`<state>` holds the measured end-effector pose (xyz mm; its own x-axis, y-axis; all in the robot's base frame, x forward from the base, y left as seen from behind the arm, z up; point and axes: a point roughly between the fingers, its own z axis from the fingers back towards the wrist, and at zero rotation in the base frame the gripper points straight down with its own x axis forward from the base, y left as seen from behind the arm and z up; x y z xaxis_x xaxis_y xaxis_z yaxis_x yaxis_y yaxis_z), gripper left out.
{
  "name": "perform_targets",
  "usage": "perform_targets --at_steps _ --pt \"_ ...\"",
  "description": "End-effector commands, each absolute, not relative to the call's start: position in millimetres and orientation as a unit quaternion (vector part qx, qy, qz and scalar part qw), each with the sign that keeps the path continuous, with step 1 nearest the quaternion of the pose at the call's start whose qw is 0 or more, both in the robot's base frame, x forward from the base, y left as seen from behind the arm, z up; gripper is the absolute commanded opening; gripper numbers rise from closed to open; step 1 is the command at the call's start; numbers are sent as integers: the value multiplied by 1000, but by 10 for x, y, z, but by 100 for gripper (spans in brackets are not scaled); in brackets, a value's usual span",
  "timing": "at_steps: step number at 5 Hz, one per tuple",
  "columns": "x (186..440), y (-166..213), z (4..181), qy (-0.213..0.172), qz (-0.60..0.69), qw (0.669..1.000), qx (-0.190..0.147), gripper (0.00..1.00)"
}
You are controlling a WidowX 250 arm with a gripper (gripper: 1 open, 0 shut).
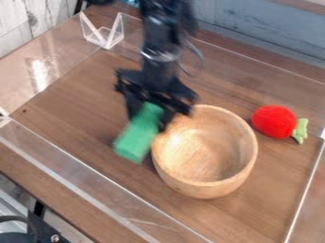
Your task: Remove the green block from the brown bowl and put it on the table
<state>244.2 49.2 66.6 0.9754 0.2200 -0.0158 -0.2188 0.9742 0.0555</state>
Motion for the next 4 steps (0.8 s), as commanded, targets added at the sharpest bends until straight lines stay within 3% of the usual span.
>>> perform_targets --at_steps 1,4 --pt "2612 781 792 -16 110 994 17 0" --pt "2758 655 914 -32 174 984 9 0"
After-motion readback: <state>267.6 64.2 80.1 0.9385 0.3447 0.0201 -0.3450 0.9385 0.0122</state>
